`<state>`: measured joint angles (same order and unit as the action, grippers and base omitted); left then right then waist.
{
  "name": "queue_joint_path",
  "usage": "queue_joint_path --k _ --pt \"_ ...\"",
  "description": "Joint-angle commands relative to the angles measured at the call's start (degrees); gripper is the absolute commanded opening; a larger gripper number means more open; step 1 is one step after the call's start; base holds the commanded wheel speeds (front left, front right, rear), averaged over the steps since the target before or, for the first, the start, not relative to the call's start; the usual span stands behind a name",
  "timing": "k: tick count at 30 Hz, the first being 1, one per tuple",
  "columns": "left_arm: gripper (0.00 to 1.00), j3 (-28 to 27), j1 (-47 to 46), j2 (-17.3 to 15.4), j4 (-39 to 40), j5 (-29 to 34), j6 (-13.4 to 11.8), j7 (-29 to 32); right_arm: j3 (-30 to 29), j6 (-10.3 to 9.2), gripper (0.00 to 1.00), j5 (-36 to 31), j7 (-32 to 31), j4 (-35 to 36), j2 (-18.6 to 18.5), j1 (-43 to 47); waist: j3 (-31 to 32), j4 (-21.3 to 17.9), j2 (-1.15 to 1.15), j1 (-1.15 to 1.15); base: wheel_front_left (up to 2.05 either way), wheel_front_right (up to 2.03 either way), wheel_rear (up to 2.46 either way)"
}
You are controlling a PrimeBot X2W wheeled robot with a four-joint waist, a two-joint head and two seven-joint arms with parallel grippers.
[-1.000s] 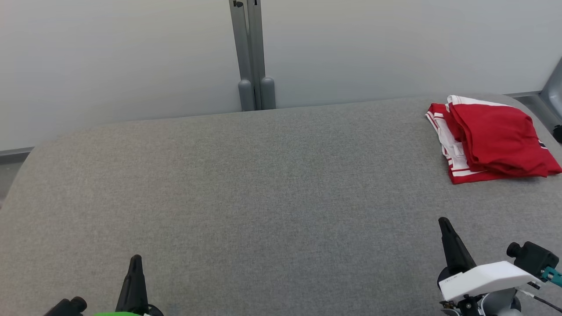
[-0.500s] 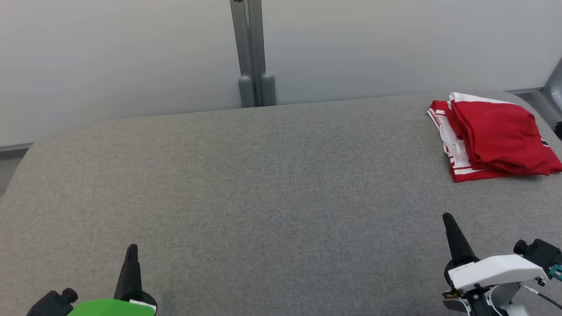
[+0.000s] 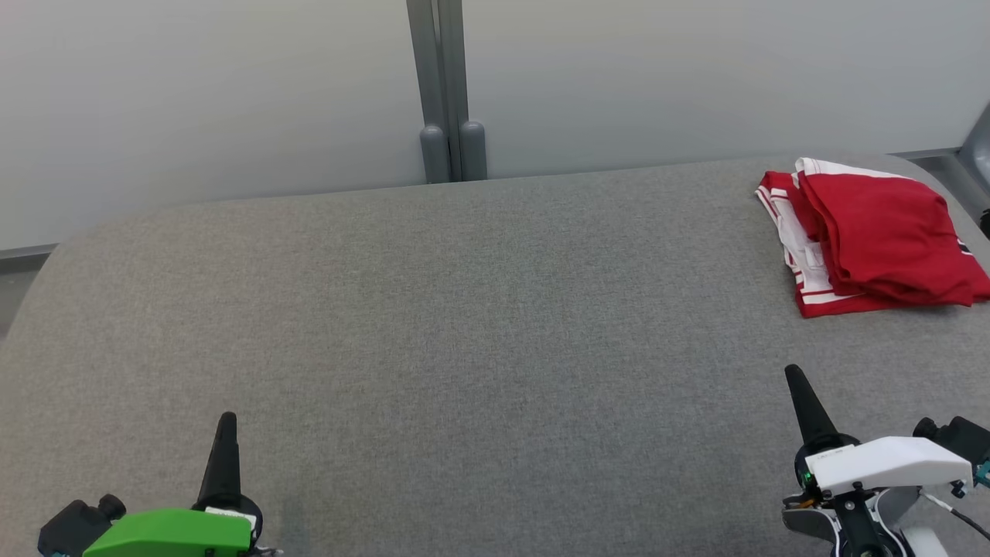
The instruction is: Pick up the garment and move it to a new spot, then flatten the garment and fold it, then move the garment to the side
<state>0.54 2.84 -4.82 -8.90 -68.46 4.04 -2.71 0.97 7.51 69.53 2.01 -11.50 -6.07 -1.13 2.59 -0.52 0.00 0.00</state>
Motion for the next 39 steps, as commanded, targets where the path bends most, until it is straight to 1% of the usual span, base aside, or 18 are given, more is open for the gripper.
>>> queue_joint_path --k 1,21,39 --pt "0.00 -0.4 -1.7 -0.5 0.1 -1.8 0.5 0.3 -0.5 -0.01 0.00 1.5 -0.5 0.2 0.0 -1.4 -0.1 0.0 0.00 0.00 0.00 0.00 0.00" --pt "0.00 -2.1 -4.9 -0.4 -2.0 -12.2 1.8 3.2 -2.7 -0.01 0.00 11.1 -3.3 -0.9 0.8 -3.1 -1.1 0.2 0.00 0.00 0.00 0.00 0.00" --pt "0.00 -3.5 -7.4 -0.1 -3.8 -19.9 2.8 5.5 -4.5 -0.01 0.00 18.4 -5.6 -1.8 1.5 -4.3 -1.9 0.4 0.00 0.00 0.00 0.00 0.00"
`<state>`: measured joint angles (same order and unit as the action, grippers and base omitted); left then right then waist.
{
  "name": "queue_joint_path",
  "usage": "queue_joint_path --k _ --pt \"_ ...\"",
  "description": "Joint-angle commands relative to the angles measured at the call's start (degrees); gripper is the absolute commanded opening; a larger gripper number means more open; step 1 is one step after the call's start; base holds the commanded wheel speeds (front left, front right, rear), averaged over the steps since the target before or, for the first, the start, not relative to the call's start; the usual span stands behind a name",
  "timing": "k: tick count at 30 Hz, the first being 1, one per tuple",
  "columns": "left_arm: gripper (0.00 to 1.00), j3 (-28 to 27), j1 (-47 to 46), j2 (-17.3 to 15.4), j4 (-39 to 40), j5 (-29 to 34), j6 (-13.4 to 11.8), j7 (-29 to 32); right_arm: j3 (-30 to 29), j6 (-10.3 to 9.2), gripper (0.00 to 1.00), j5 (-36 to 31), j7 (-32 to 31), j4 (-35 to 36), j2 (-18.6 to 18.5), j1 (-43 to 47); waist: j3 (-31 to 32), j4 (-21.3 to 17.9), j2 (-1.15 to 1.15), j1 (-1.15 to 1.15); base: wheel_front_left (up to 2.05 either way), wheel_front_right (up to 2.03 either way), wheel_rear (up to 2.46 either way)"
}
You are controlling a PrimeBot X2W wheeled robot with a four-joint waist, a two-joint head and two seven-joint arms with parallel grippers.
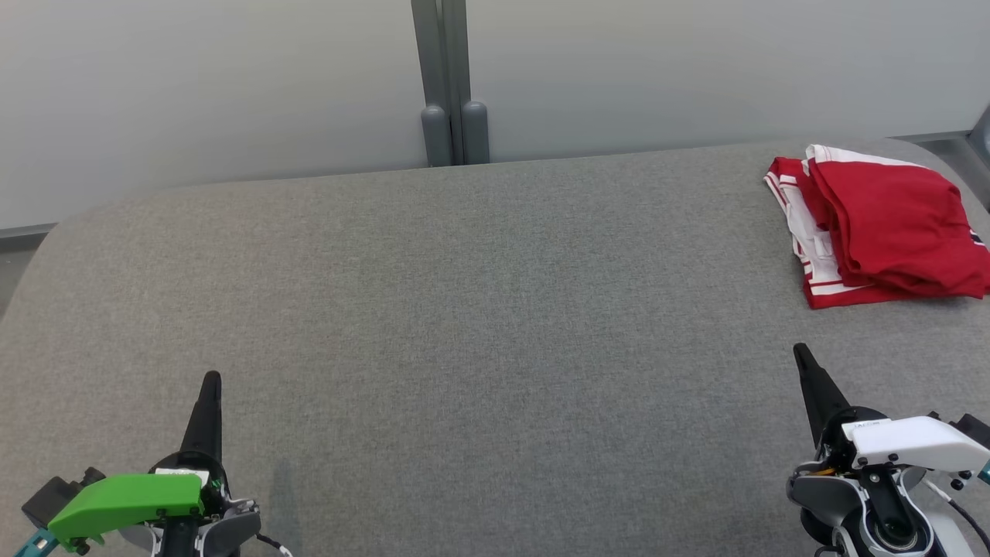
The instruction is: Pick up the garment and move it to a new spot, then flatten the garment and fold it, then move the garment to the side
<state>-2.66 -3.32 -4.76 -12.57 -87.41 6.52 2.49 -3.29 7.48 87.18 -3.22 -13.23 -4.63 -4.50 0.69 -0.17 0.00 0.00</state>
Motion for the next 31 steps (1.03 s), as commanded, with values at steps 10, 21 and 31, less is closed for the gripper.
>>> queue_joint_path --k 10,21,31 --pt "0.00 -1.0 -2.5 -0.1 -0.9 -4.8 0.8 1.5 -1.2 0.02 0.00 4.4 -1.5 -0.5 0.4 -1.6 -0.5 0.1 0.00 0.00 0.00 0.00 0.00" --pt "0.00 -1.7 -3.3 0.1 -1.4 -7.0 1.2 2.3 -1.9 0.02 0.00 6.5 -2.3 -0.8 0.7 -1.8 -0.9 0.2 0.00 0.00 0.00 0.00 0.00" --pt "0.00 -1.9 -3.3 0.3 -1.5 -6.7 1.2 2.5 -2.1 0.02 0.00 6.3 -2.4 -0.8 0.9 -1.8 -0.9 0.2 0.00 0.00 0.00 0.00 0.00"
